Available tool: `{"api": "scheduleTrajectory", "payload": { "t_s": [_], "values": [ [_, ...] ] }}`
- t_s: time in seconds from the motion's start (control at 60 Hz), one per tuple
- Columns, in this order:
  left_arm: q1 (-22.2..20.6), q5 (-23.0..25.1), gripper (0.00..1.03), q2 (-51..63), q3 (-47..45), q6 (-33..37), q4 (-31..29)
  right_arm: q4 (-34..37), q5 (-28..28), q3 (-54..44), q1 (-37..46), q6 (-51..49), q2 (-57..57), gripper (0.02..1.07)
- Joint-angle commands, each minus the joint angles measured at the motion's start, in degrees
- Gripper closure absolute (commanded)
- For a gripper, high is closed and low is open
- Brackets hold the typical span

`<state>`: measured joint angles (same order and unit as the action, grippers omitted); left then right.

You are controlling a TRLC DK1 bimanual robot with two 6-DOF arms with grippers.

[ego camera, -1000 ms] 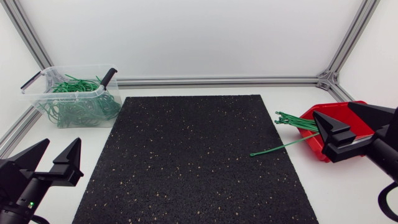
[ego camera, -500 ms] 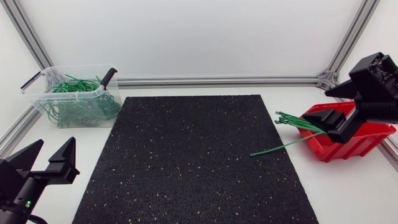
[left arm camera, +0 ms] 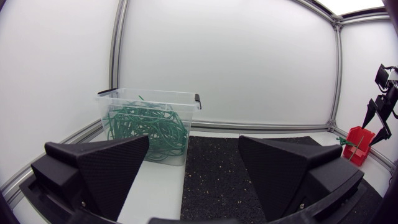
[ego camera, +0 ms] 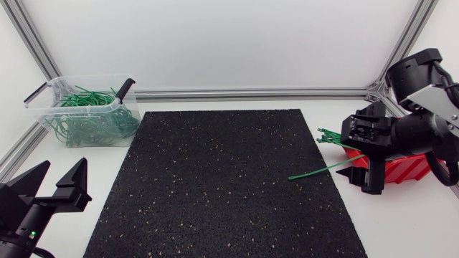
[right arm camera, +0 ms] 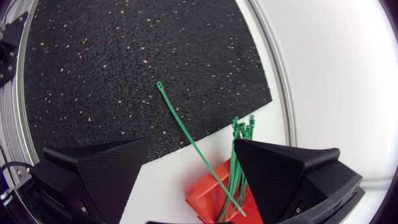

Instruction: Take a green cable tie from the red box, thread the tail through the head to close it, then place it in the transparent bin on the left.

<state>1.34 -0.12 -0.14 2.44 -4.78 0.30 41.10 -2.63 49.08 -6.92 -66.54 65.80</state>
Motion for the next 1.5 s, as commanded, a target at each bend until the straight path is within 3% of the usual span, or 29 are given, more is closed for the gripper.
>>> {"api": "scheduleTrajectory", "payload": {
  "t_s": [0.0, 0.167, 0.567, 0.683, 0.8, 1.033, 1.15, 1.4, 1.483],
  "values": [
    [-0.03, 0.03, 0.03, -0.47, -2.35, -1.11, -1.09, -0.32, 0.79, -0.39, -0.55, -5.53, 5.13, 0.07],
    [-0.11, 0.03, 0.03, -0.39, -2.26, -1.11, -1.17, 2.67, 0.70, 4.27, -0.55, -8.69, 14.36, 0.08],
    [-0.73, 0.03, 0.03, -0.39, -2.26, -1.11, -1.35, 4.60, 0.79, 13.06, 0.50, -12.47, 29.74, 0.21],
    [-0.82, 0.03, 0.03, -0.30, -2.26, -1.11, -1.35, 4.51, 0.96, 14.11, 0.77, -13.09, 31.49, 0.21],
    [-0.82, 0.03, 0.03, -0.30, -2.26, -1.11, -1.44, 4.43, 1.58, 14.99, 1.03, -13.61, 33.25, 0.34],
    [-0.99, 0.03, 0.03, -0.12, -2.26, -1.11, -1.44, 3.63, 3.16, 15.70, 1.56, -14.05, 35.54, 0.35],
    [-1.08, 0.03, 0.03, -0.03, -2.26, -1.11, -1.44, 3.28, 3.25, 16.14, 1.56, -14.14, 36.59, 0.49],
    [-1.08, 0.03, 0.03, 0.14, -2.26, -1.11, -1.53, 1.17, 5.18, 16.49, 1.47, -14.05, 39.05, 0.50],
    [-1.08, 0.03, 0.03, 0.14, -2.26, -1.11, -1.53, 0.47, 5.36, 16.49, 1.38, -14.05, 39.14, 0.69]
  ]
}}
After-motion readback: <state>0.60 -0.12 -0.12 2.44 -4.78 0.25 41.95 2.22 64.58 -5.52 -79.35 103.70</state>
